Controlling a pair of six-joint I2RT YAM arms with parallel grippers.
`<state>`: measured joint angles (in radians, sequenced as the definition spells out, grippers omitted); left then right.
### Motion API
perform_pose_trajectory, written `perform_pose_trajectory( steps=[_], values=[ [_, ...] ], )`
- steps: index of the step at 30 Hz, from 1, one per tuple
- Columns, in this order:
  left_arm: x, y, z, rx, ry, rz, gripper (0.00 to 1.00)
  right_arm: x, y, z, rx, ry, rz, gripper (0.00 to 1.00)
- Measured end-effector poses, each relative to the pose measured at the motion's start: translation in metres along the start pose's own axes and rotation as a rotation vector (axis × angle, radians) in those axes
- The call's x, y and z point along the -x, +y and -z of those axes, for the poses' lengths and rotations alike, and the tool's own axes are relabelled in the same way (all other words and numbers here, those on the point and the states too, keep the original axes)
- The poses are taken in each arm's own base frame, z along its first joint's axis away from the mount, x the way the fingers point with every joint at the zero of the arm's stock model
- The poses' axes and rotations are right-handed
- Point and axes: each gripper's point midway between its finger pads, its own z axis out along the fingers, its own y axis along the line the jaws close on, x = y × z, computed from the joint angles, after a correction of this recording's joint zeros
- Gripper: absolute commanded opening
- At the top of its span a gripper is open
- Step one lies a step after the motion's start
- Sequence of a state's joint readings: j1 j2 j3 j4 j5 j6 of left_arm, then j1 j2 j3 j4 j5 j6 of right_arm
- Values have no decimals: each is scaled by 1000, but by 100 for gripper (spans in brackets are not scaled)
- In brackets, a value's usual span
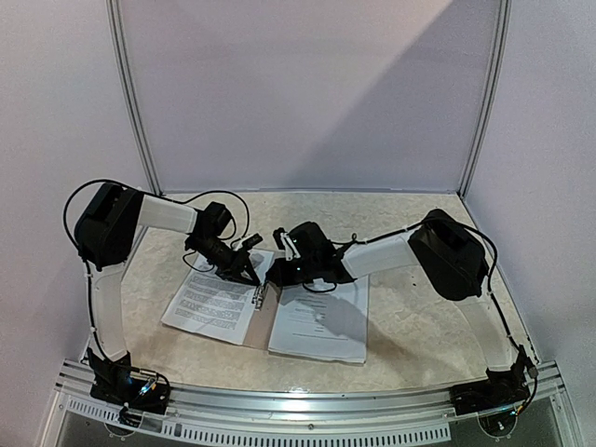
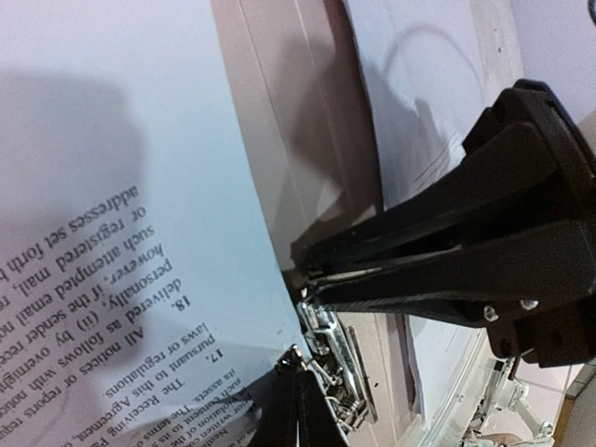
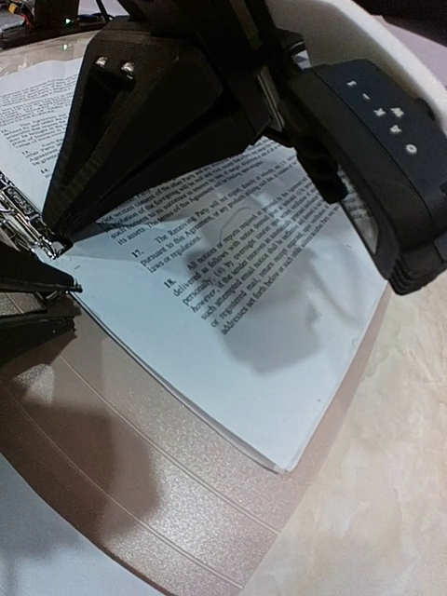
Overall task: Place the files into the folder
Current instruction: Clamp the file with the spring clip on the folder.
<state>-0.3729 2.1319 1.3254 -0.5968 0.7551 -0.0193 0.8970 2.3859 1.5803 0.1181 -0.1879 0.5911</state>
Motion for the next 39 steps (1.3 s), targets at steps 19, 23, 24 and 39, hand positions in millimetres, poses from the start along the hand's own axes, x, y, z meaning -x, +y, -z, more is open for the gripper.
perform_pose_trajectory(
  steps=[19, 23, 24, 39],
  values=[
    [0, 0, 0, -5, -1, 1, 5, -8, 18, 14, 136, 117, 9, 13],
    [0, 0, 0, -4, -1, 2, 5, -14, 20, 19, 152, 149, -2, 13],
    [0, 0, 0, -4, -1, 2, 5, -15, 20, 21, 152, 155, -5, 13],
    [0, -8, -1, -1, 23, -58, 18, -14, 21, 53, 147, 187, -14, 21]
  ],
)
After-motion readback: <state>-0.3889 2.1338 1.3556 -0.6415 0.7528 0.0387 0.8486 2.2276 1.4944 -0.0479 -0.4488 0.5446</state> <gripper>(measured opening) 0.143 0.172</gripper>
